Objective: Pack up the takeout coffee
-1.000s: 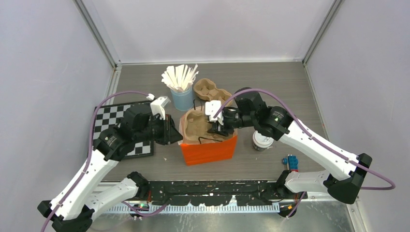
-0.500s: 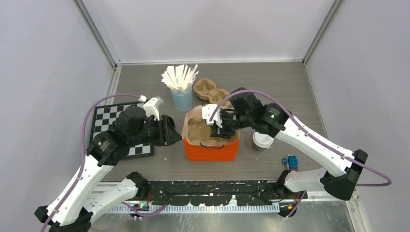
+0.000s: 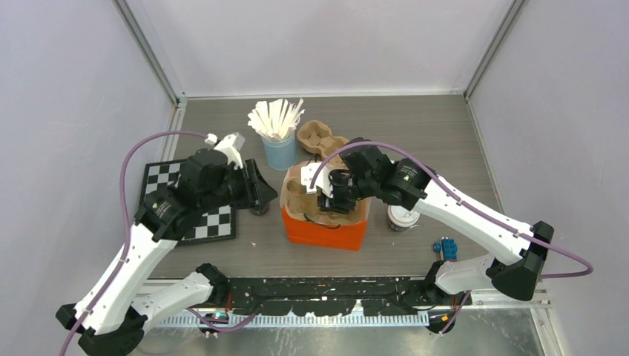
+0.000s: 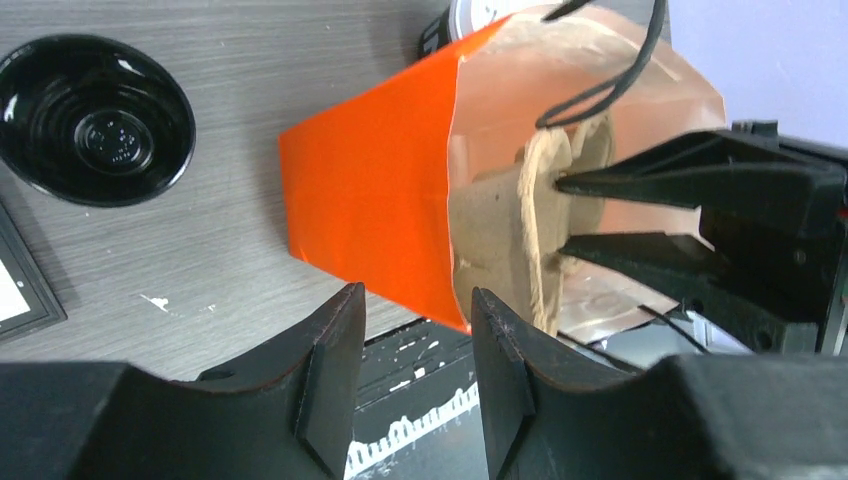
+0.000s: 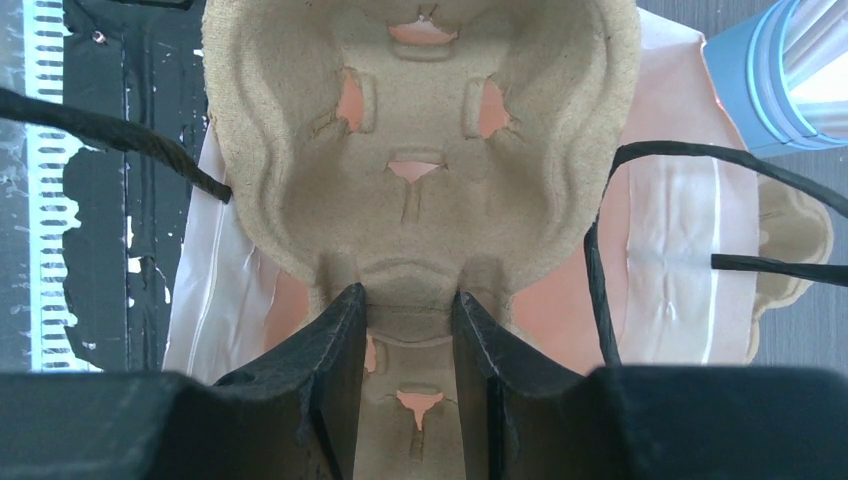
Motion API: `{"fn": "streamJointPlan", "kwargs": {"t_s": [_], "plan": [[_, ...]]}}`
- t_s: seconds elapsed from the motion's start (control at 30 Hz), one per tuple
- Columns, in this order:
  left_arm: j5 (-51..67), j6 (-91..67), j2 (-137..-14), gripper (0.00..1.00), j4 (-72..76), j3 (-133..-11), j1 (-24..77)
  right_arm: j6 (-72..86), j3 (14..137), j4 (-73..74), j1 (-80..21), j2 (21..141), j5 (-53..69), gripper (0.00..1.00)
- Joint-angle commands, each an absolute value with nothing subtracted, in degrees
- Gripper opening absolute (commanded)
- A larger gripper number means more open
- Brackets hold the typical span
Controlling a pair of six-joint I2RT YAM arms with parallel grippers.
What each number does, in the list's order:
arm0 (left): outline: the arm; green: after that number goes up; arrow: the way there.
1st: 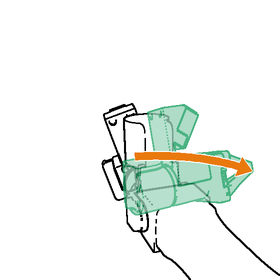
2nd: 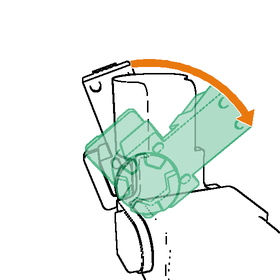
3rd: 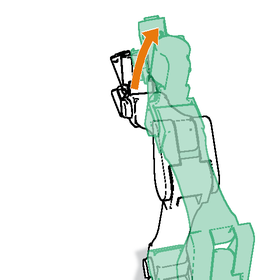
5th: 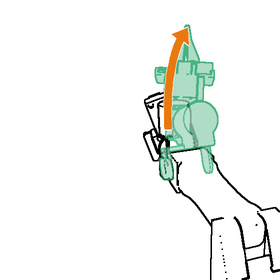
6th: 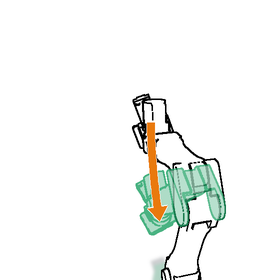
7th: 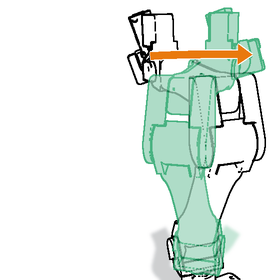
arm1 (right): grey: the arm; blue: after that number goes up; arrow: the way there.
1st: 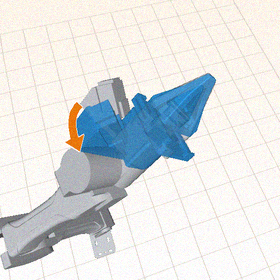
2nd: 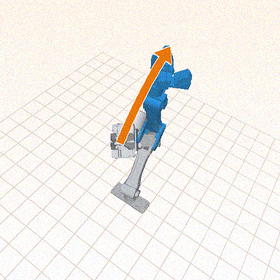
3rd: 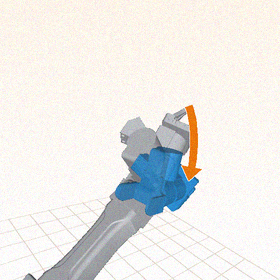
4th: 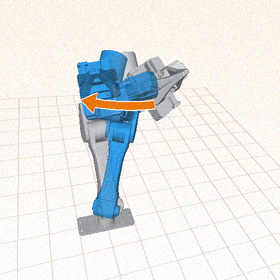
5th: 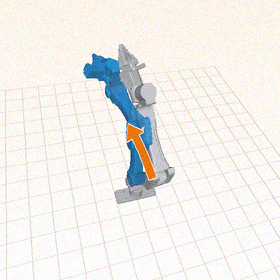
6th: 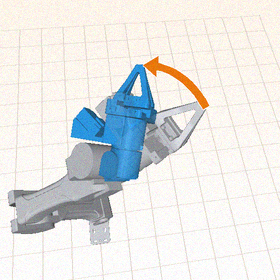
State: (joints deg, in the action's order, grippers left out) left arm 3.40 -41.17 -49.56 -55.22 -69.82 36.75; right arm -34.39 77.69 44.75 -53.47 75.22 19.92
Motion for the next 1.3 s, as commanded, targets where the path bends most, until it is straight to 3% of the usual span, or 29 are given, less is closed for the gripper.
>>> {"fn": "streamJointPlan", "kwargs": {"t_s": [0.0,0.9,1.07,1.27], "plan": [[0.7,-40.5,-54.0,0.45,-55.7,-75.2,35.8,-35.1,79.1,45.4,-53.6,72.3,18.2,0.31],[18.0,-31.3,-63.7,0.47,-43.9,-74.9,29.0,-40.2,76.1,49.0,-53.6,69.0,24.2,0.31],[19.8,-25.1,-68.1,0.46,-49.5,-84.4,29.0,-40.1,76.2,48.2,-53.6,68.7,23.1,0.31],[30.6,-31.9,-73.0,0.40,-50.2,-89.3,28.9,-40.6,76.1,47.7,-53.6,69.0,22.4,0.31]]}}
